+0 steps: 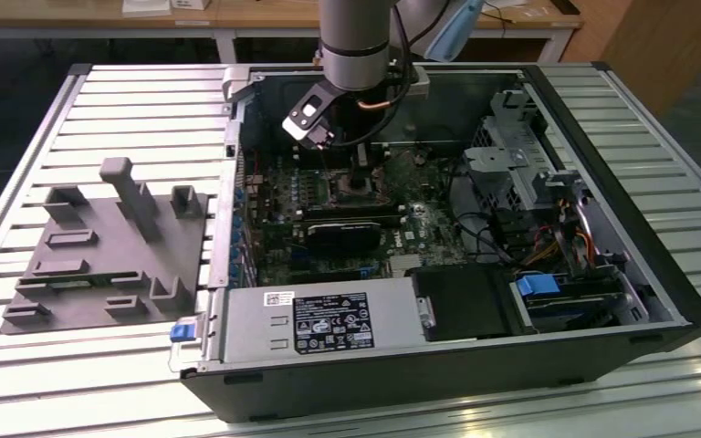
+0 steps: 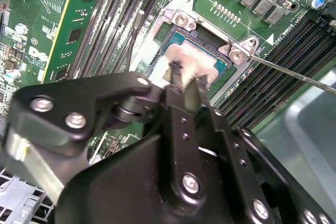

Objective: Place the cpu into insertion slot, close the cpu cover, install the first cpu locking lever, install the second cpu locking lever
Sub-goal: 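Place the cpu into insertion slot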

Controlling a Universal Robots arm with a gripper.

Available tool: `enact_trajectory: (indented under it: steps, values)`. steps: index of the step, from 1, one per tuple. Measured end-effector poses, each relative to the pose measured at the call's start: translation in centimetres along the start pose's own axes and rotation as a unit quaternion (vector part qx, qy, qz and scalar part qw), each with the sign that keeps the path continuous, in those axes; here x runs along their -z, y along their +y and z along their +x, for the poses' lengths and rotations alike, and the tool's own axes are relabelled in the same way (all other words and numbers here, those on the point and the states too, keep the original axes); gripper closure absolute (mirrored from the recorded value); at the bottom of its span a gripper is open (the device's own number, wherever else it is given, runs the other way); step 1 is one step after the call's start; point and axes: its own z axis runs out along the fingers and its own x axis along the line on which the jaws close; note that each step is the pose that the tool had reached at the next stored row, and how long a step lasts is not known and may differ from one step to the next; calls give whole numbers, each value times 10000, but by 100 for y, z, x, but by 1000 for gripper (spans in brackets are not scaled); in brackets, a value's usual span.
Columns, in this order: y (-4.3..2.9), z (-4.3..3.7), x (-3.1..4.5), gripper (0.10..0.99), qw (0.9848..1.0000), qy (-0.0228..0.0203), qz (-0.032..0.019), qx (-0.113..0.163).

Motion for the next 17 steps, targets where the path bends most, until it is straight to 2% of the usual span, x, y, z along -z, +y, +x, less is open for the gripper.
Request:
enact_trajectory:
  steps: [1, 3, 5, 13, 17]
  values:
    - [0, 0, 0, 847, 10000, 0, 0, 0]
    - [0, 0, 1, 965, 10000, 0, 0, 0]
    - [0, 0, 1, 984, 10000, 0, 0, 0]
    - [0, 0, 3, 984, 10000, 0, 0, 0]
    - [-2, 1, -24, 984, 10000, 0, 0, 0]
